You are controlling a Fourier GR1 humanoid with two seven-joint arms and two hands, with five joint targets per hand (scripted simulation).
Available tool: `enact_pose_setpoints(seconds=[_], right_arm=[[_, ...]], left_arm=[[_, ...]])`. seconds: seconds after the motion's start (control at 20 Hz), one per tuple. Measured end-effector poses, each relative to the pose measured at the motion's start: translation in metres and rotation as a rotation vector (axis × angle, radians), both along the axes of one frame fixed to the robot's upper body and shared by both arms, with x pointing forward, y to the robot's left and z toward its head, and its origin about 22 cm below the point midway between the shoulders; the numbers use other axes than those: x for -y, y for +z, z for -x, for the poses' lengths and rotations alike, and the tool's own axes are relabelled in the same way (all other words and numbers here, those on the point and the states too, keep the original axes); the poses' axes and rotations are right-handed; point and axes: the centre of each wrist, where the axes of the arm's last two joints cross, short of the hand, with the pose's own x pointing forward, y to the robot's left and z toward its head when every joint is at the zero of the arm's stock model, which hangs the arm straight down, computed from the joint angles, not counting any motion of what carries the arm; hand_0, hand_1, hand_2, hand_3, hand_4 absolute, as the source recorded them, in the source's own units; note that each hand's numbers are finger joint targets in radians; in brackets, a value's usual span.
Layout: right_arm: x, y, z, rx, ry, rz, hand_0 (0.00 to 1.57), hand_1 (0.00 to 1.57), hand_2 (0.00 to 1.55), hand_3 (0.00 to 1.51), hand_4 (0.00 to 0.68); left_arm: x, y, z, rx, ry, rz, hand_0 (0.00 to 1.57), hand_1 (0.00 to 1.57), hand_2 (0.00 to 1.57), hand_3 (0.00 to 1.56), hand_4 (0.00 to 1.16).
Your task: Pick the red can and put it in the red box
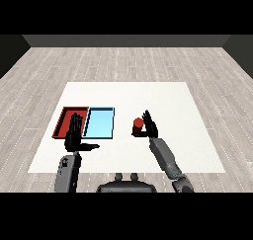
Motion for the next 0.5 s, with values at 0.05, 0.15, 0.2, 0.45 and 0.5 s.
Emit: enact_pose_setpoints(seconds=[0.05,0.15,0.2,0.45,0.5], right_arm=[[-0.002,0.0,-0.003,0.001,0.002,0.004,0.0,0.0,0.0,0.0,0.0],[-0.002,-0.005,-0.005,0.002,0.009,0.004,0.0,0.0,0.0,0.0,0.0],[-0.004,-0.003,-0.003,0.005,0.01,0.0,0.0,0.0,0.0,0.0,0.0],[-0.016,0.001,-0.004,-0.005,0.016,-0.003,0.0,0.0,0.0,0.0,0.0],[-0.017,0.0,-0.006,-0.005,0.015,-0.004,0.0,0.0,0.0,0.0,0.0]], left_arm=[[0.003,-0.001,-0.001,-0.001,0.001,-0.002,0.0,0.0,0.0,0.0,0.0],[0.002,-0.002,-0.001,0.004,0.007,-0.005,0.0,0.0,0.0,0.0,0.0],[0.0,-0.002,-0.006,0.005,0.009,-0.005,0.0,0.0,0.0,0.0,0.0],[0.0,-0.006,-0.002,0.014,0.012,0.003,0.0,0.0,0.0,0.0,0.0],[-0.001,-0.007,-0.002,0.012,0.011,0.005,0.0,0.0,0.0,0.0,0.0]])
